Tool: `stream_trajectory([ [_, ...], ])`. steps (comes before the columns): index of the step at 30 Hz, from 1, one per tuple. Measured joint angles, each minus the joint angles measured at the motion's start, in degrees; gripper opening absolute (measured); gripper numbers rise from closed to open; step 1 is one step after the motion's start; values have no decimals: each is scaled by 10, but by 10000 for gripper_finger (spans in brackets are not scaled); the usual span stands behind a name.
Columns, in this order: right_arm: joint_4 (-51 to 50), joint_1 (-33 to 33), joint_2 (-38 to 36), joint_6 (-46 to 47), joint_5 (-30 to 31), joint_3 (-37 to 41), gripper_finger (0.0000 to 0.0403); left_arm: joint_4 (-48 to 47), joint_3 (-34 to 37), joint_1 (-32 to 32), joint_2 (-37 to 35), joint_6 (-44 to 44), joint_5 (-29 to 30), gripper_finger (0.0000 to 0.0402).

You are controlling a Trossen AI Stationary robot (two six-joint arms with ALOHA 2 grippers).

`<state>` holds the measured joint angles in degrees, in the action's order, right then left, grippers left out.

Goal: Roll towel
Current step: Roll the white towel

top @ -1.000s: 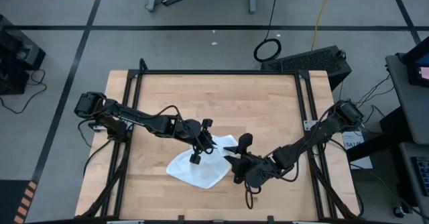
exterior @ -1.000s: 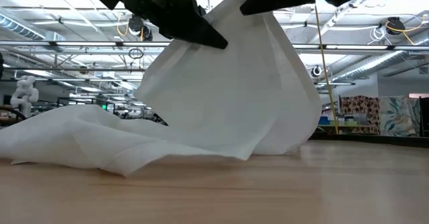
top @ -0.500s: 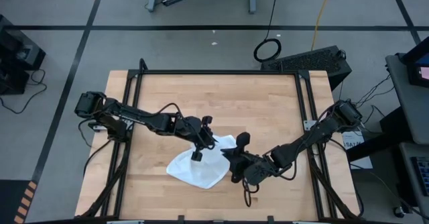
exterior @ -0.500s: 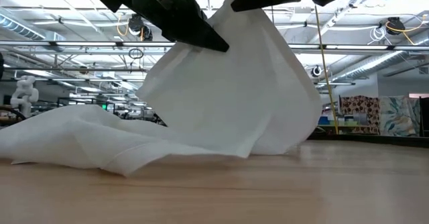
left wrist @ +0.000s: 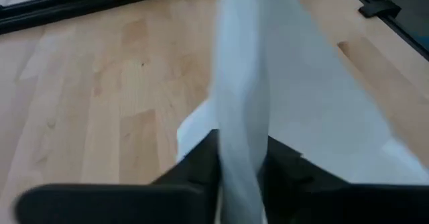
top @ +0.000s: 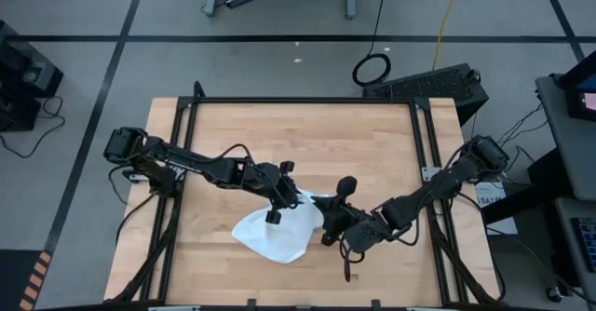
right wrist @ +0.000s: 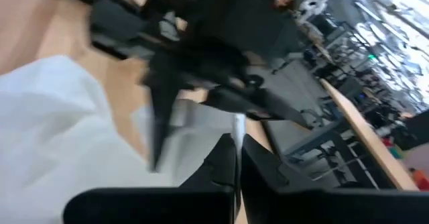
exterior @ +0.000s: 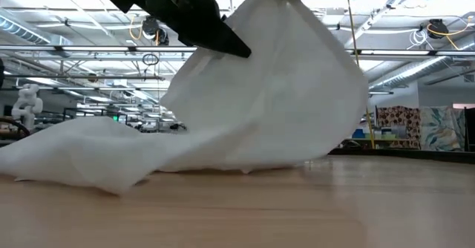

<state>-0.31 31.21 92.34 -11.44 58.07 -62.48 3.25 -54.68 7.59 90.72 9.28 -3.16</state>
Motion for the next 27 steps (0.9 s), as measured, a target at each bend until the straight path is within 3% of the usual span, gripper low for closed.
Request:
stream_trajectory([
  [5, -42, 2, -46, 26, 7, 0, 1, -50, 0, 13, -3, -10, 65, 181],
  [9, -104, 2, -78, 67, 6, 0, 1, -148, 0, 26, -14, -30, 125, 216],
  [15, -184, 2, -103, 121, 4, 0, 0, -215, 1, 51, -40, -63, 167, 214],
  [24, -223, -6, -113, 144, 6, 0, 0, -112, 29, 86, -28, -154, 286, 203],
  [25, -223, -7, -113, 143, 6, 0, 0, -93, 42, 86, -23, -163, 283, 203],
  [27, -223, -11, -113, 143, 6, 0, 0, -31, 68, 93, -16, -162, 214, 203],
])
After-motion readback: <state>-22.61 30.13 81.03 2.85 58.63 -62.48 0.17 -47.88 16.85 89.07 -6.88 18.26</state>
